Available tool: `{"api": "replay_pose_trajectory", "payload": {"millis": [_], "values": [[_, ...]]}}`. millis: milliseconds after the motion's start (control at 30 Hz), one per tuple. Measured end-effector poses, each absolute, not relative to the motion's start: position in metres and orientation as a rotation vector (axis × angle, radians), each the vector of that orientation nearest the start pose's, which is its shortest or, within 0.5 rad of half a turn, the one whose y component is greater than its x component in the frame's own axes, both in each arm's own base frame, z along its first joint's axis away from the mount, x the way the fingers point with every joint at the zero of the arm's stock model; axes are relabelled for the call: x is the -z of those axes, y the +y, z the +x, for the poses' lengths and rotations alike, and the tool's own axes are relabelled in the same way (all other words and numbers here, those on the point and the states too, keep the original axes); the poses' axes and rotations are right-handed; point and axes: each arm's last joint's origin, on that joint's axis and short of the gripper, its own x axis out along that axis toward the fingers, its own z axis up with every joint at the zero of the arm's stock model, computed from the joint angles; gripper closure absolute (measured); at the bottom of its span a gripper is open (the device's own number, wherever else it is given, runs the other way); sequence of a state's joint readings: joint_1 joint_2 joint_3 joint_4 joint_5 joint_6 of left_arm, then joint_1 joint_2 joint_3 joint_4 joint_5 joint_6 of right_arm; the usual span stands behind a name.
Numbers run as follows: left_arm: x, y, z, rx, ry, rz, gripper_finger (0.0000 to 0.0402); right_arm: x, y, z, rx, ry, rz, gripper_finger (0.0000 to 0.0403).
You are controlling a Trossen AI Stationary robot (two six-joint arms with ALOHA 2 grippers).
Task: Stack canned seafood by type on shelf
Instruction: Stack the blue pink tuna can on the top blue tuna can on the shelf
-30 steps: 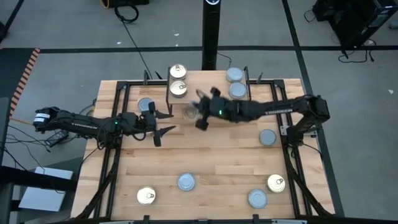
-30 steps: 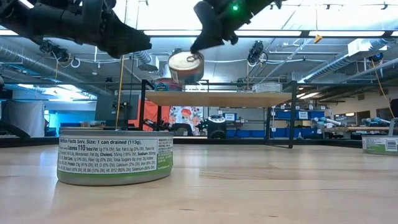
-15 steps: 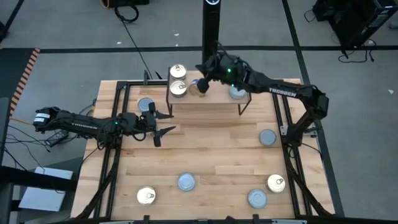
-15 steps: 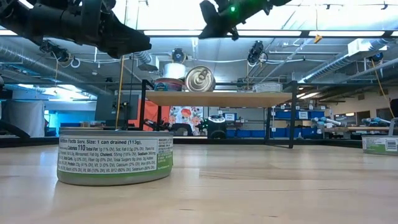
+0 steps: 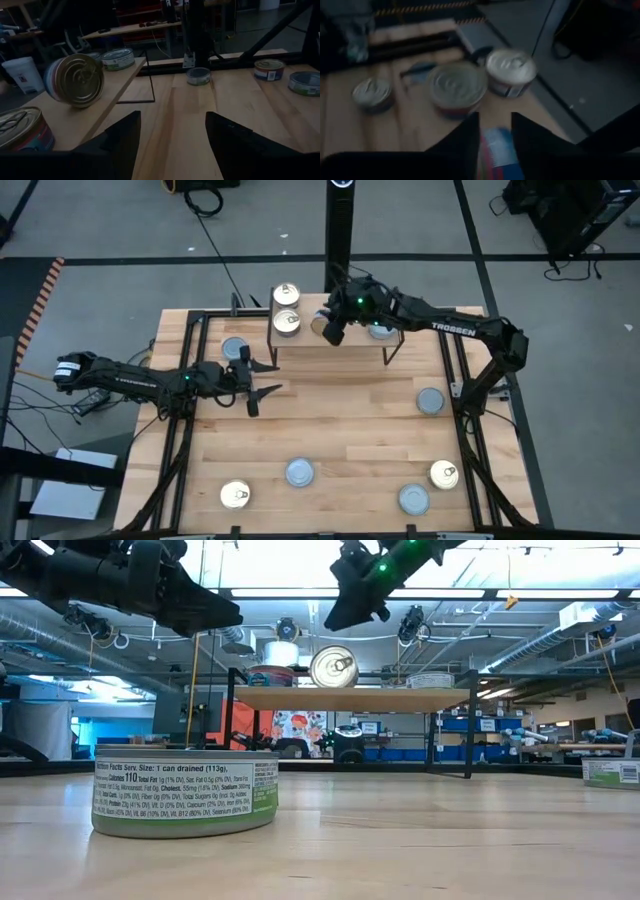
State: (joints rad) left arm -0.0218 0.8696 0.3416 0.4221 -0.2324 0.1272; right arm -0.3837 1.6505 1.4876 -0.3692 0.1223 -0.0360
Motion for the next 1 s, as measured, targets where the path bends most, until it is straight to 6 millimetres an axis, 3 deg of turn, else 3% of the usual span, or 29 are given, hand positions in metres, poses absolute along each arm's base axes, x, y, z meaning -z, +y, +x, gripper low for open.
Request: {"api": "replay_pose_trajectory", "payload": {"millis": [267,467,733,1000], "values": [[-0.223,0.001,0.187,-0.158,0.117,0.131,0.0173,-0.329,-0.137,0.344,0.474,0.643,0.046,0.0126],[-0.223,0.001,0.187,-0.158,0.118,0.131,0.0173,-0.328,-0.146,0.340,0.472,0.676,-0.026,0.0069],[-0.220,0.001,0.187,-0.155,0.153,0.134,0.0173,-0.320,-0.166,0.323,0.426,0.769,0.052,0.0070],[-0.220,0.001,0.187,-0.156,0.150,0.133,0.0173,-0.318,-0.176,0.316,0.347,0.754,0.182,0.0122]]}}
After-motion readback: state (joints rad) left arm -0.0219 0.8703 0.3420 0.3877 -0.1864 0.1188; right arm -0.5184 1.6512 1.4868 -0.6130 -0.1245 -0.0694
